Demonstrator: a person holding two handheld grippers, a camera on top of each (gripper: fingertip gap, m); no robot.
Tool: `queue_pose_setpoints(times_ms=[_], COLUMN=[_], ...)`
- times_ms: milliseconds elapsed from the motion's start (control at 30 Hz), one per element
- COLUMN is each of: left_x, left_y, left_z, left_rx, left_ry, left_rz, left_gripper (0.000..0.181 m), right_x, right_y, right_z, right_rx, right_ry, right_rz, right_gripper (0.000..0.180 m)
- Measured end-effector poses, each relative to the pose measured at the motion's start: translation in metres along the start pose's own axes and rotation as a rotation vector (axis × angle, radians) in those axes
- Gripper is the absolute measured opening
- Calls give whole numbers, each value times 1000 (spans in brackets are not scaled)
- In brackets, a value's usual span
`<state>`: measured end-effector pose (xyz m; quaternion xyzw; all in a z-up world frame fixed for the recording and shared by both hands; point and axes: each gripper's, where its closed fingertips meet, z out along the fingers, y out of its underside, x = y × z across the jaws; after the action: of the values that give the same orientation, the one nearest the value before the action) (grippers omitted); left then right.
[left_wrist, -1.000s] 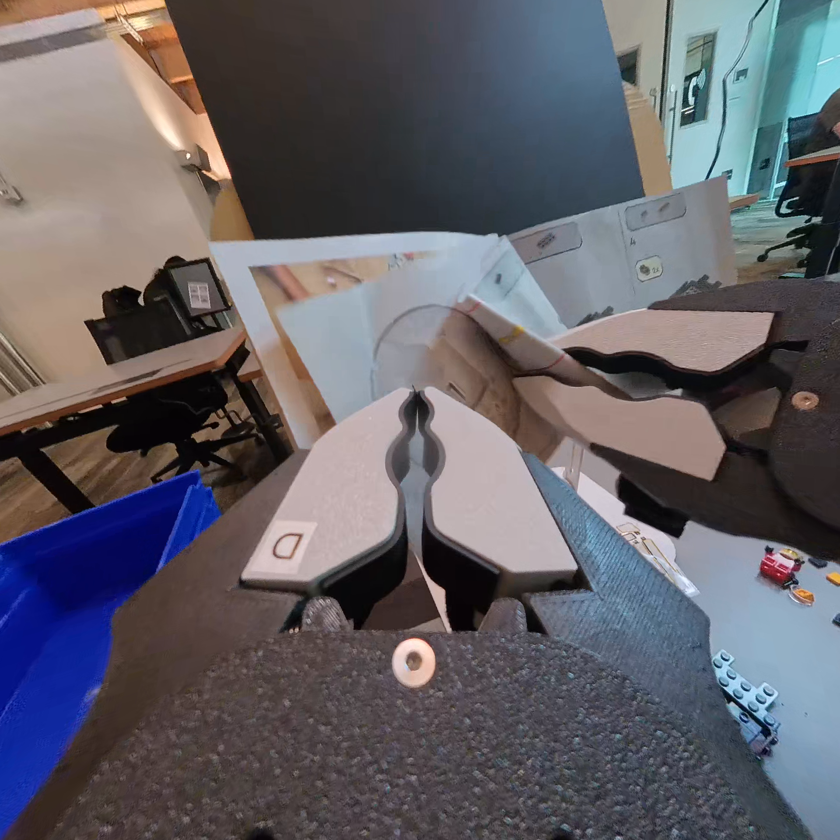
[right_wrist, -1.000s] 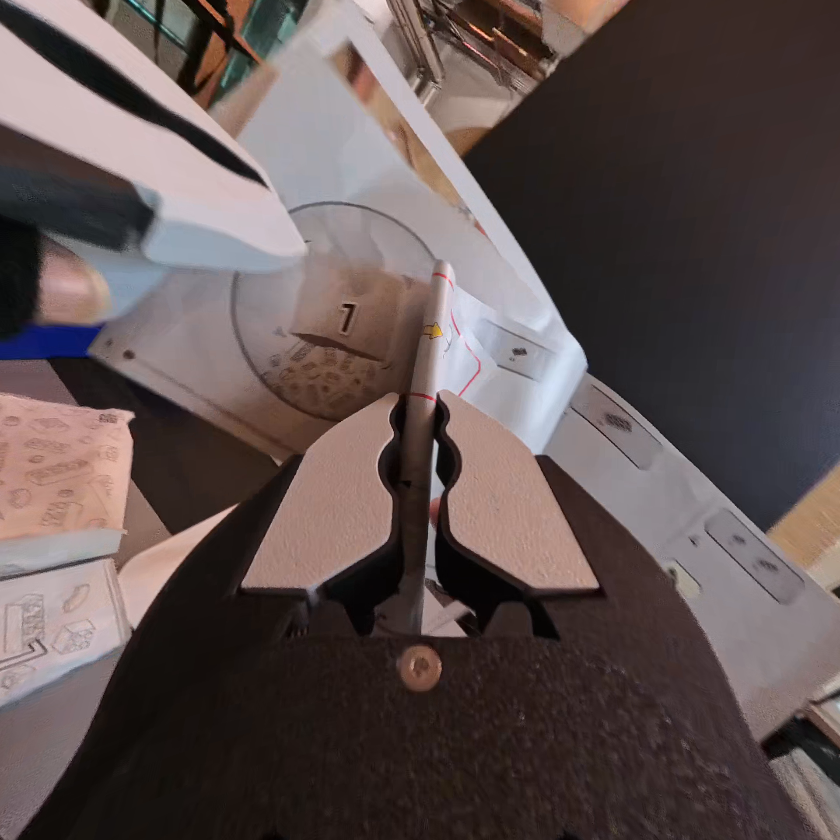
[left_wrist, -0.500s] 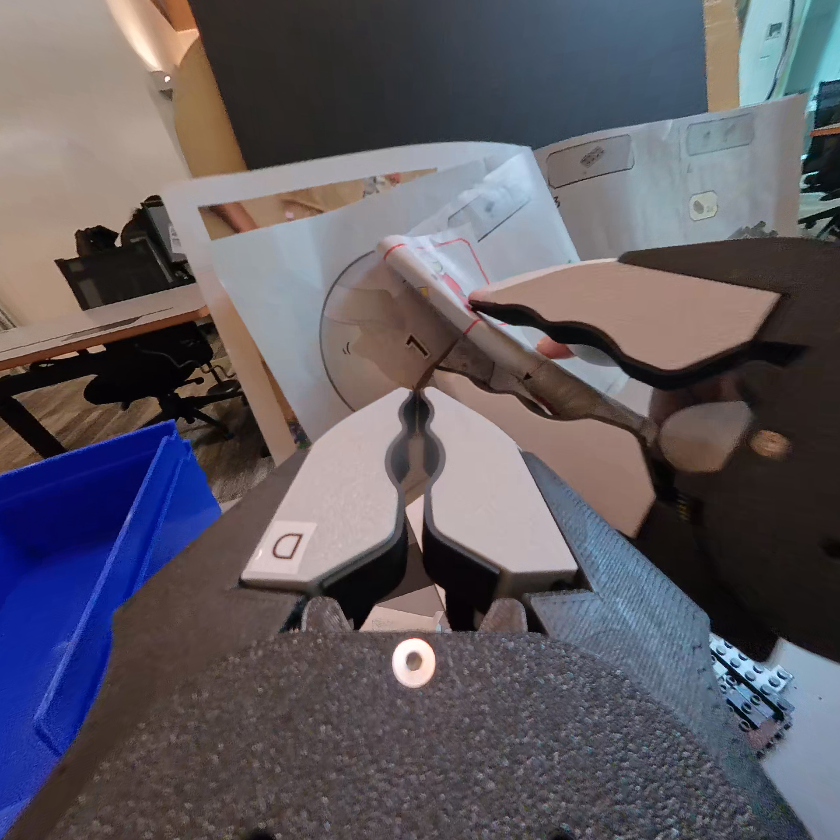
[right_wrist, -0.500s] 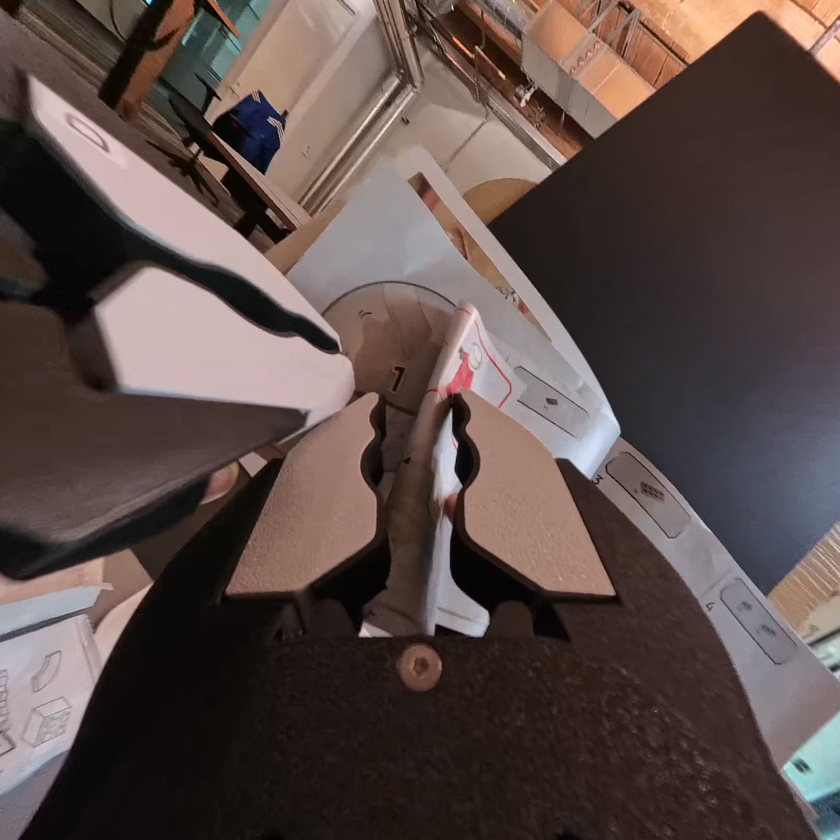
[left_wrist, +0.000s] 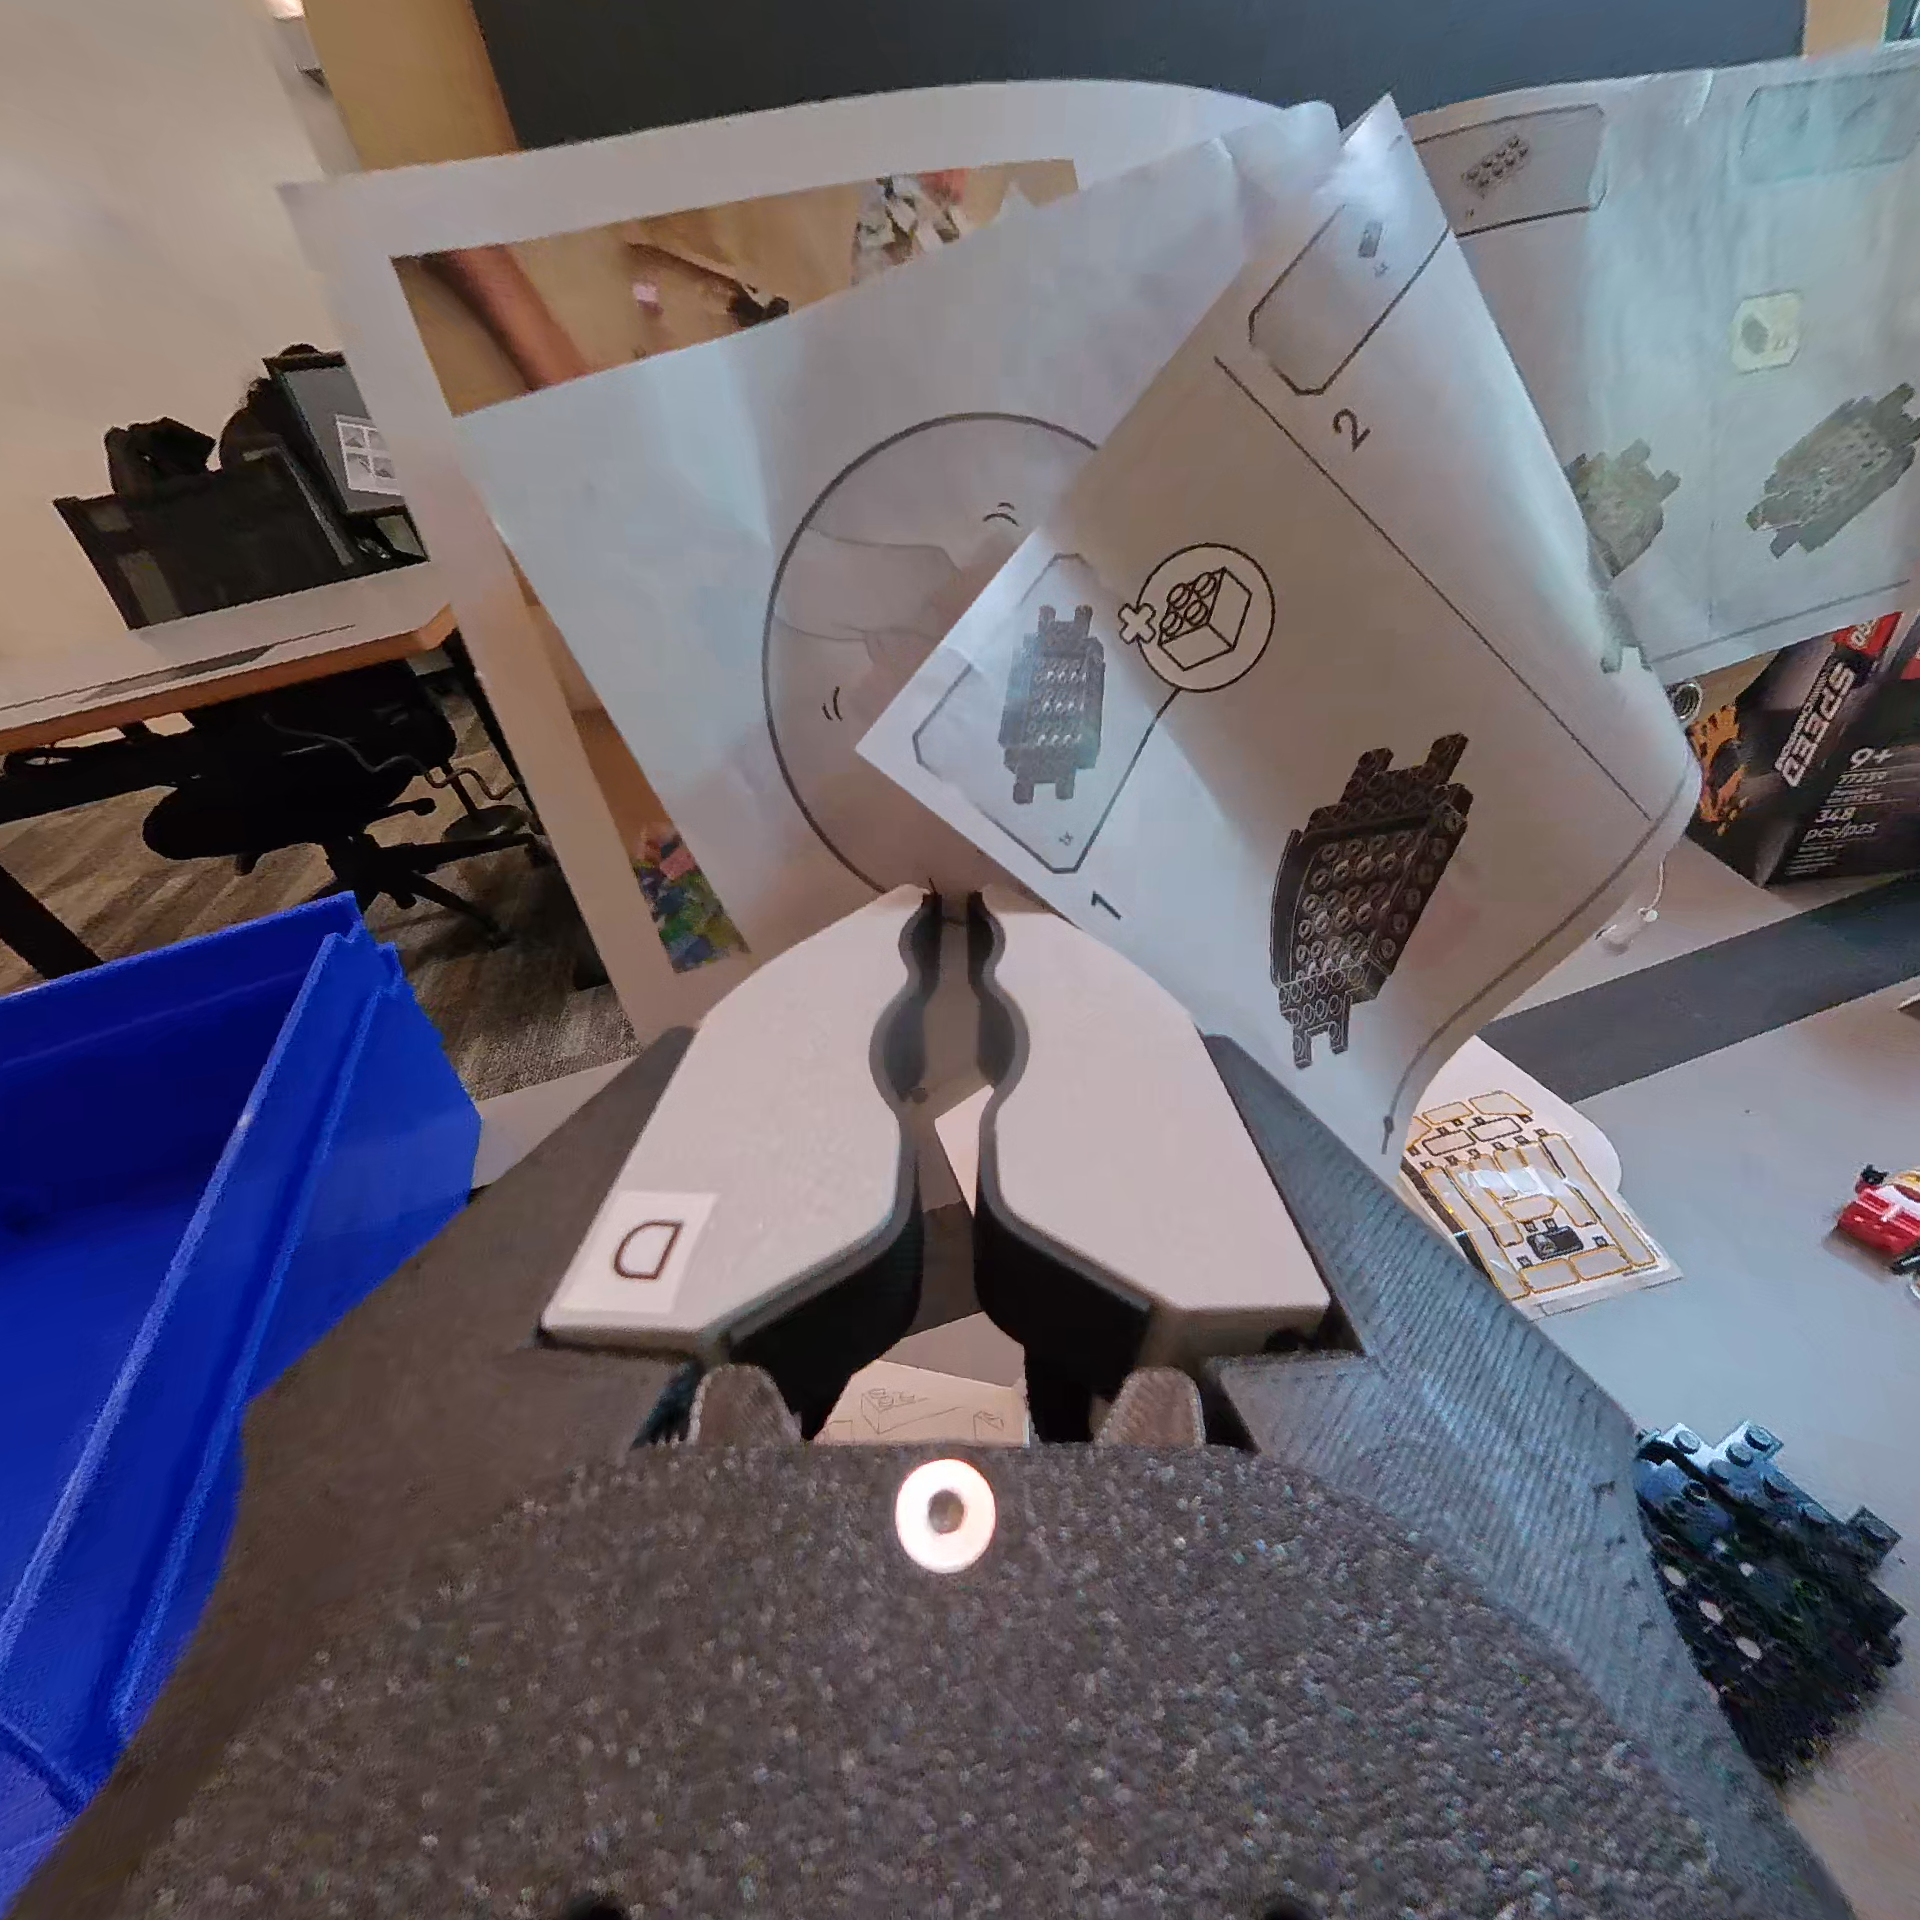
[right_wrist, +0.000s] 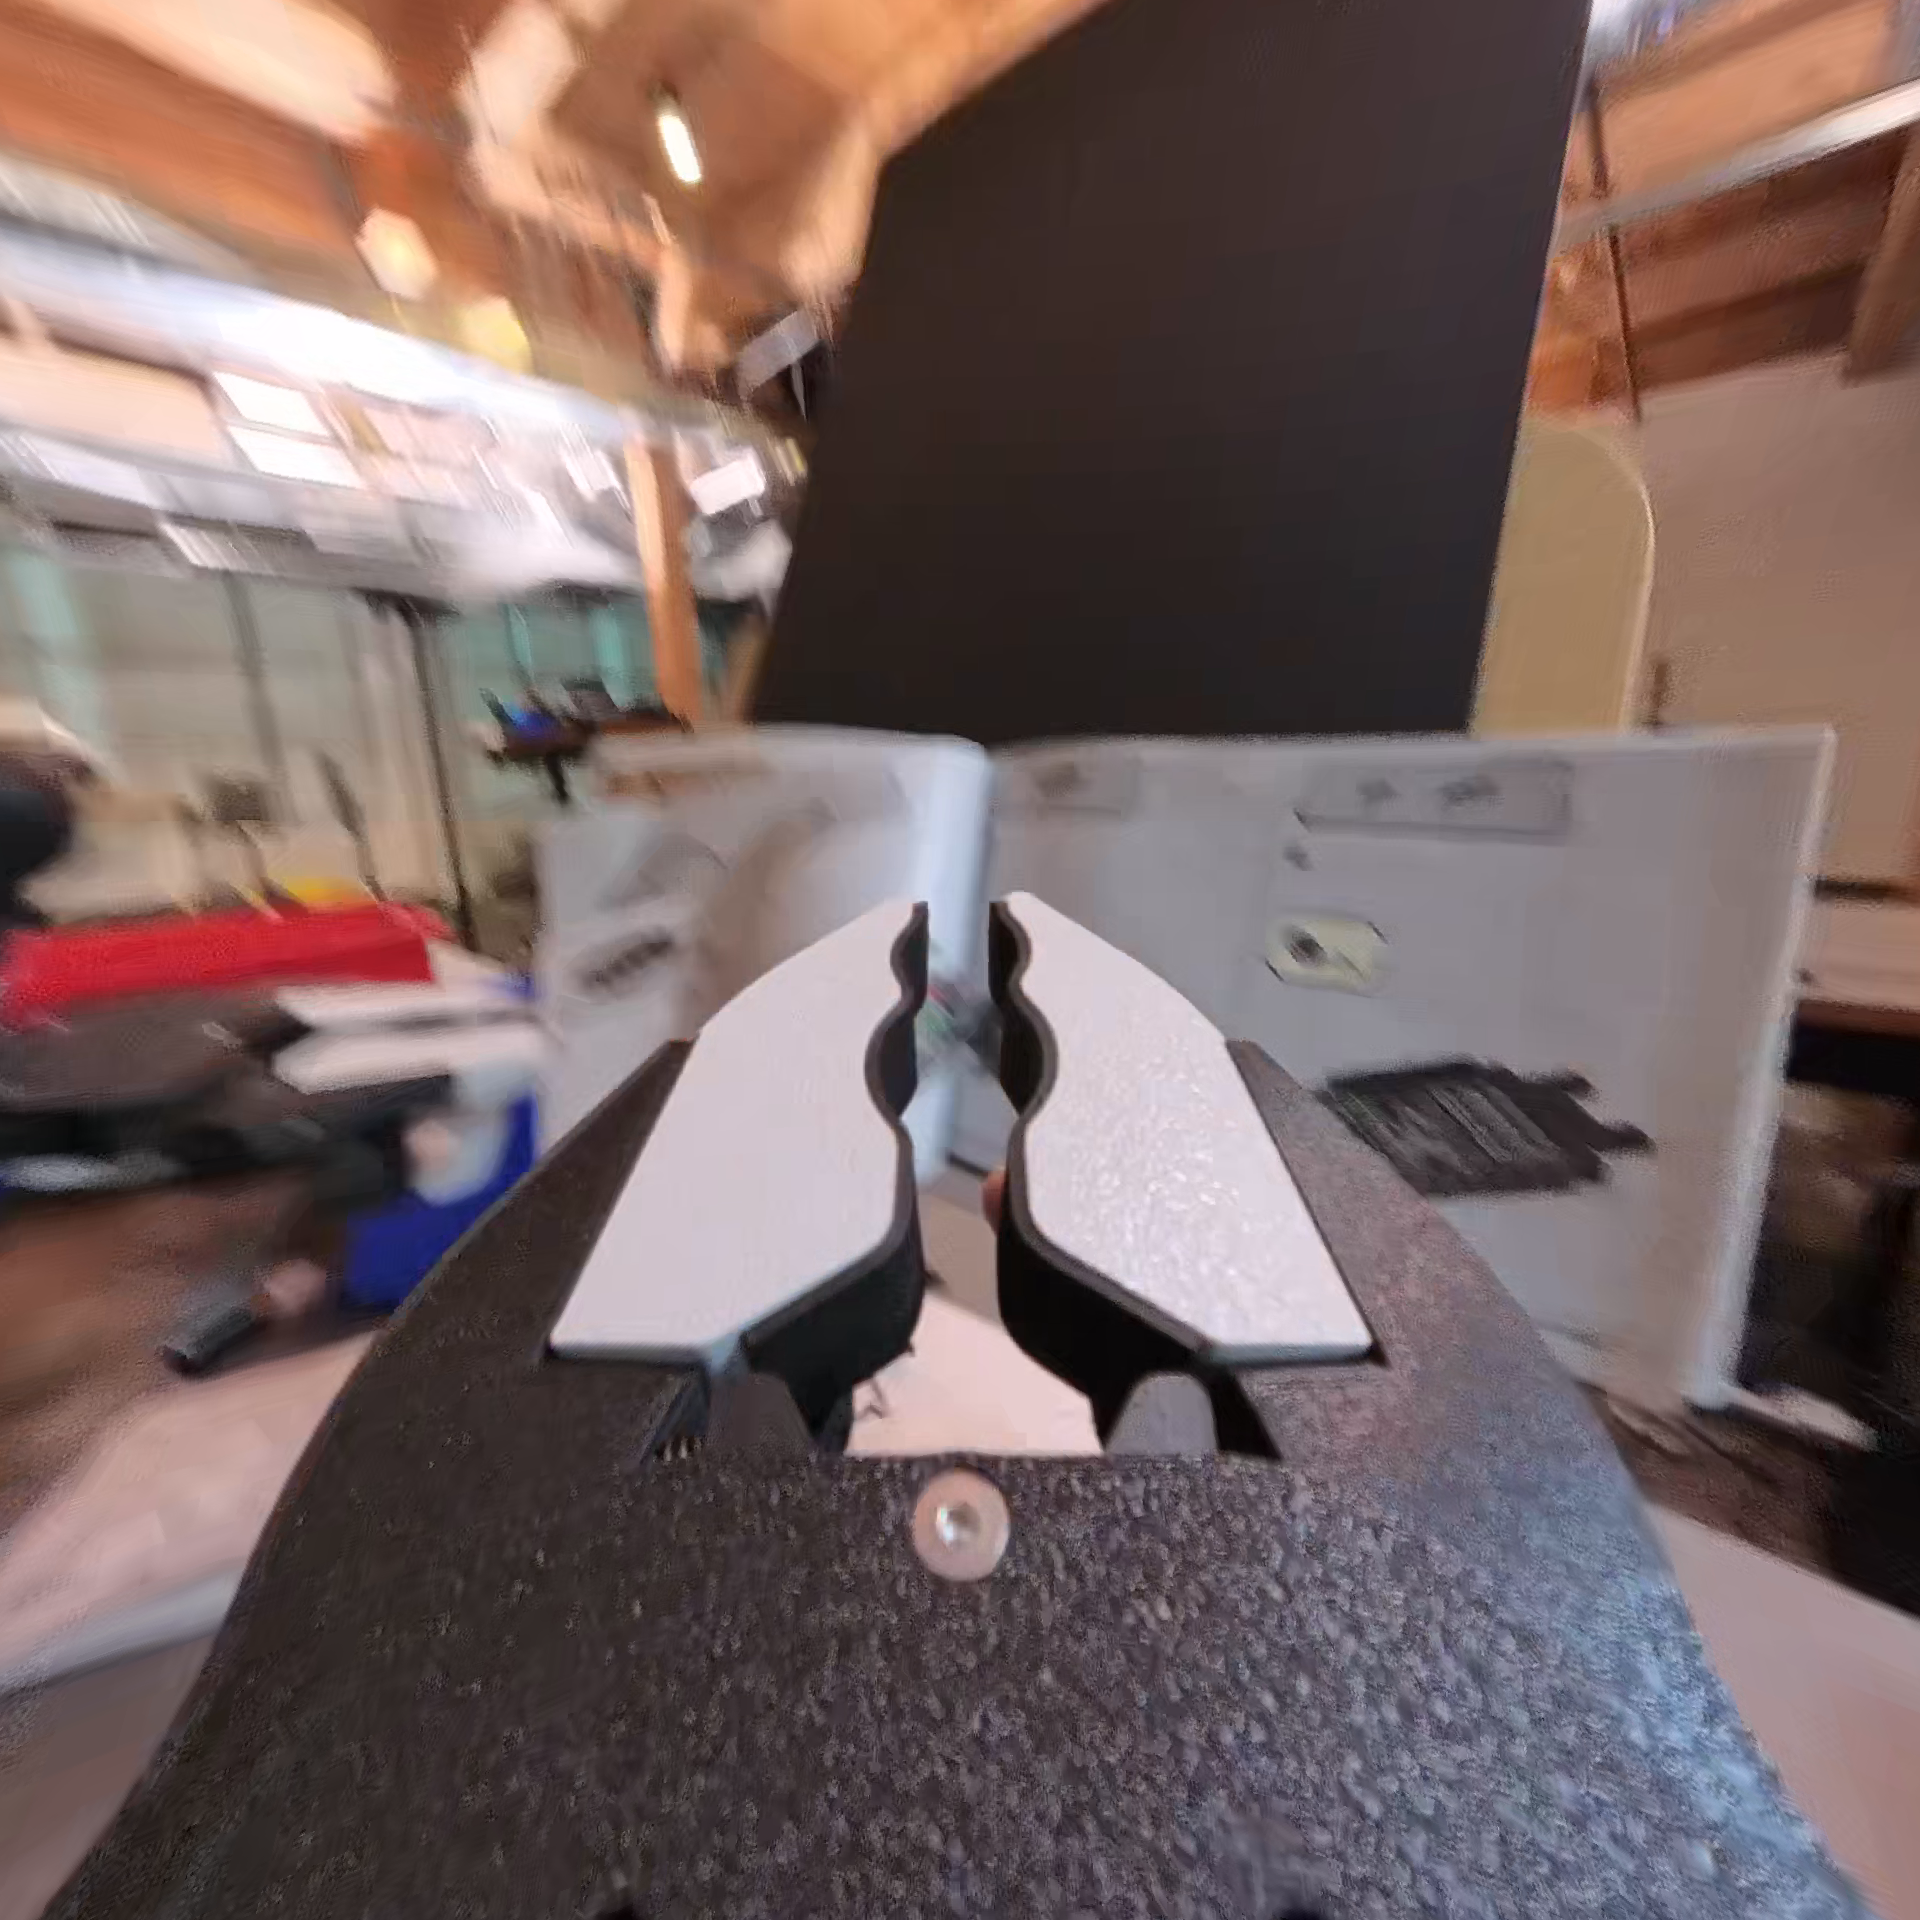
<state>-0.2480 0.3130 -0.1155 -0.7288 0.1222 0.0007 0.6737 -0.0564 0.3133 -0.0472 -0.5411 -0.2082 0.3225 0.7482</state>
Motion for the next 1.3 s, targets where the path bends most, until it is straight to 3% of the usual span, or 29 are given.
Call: queue_pose_setpoints(times_ms=[33, 100, 300, 500, 1300], left_x=[0, -1, -4, -23, -19], left_y=[0, 1, 0, -9, -7], left_z=[1, 2, 0, -9, -7], left_rx=[-1, -3, 8, 76, 62], left_ry=[1, -3, 17, 33, 36], left_rz=[-3, -3, -48, -164, -149], left_gripper=[4, 4, 4, 4, 4], right_x=[12, 21, -31, -58, -103], right_y=[19, 51, 74, 86, 99], right_z=[3, 10, 38, 55, 48], right_rx=[-101, -246, -283, -292, -273], right_ry=[44, 108, 87, 48, -52], right_rz=[-53, -199, -499, -504, -512], right_gripper=[10, 10, 9, 9, 9])
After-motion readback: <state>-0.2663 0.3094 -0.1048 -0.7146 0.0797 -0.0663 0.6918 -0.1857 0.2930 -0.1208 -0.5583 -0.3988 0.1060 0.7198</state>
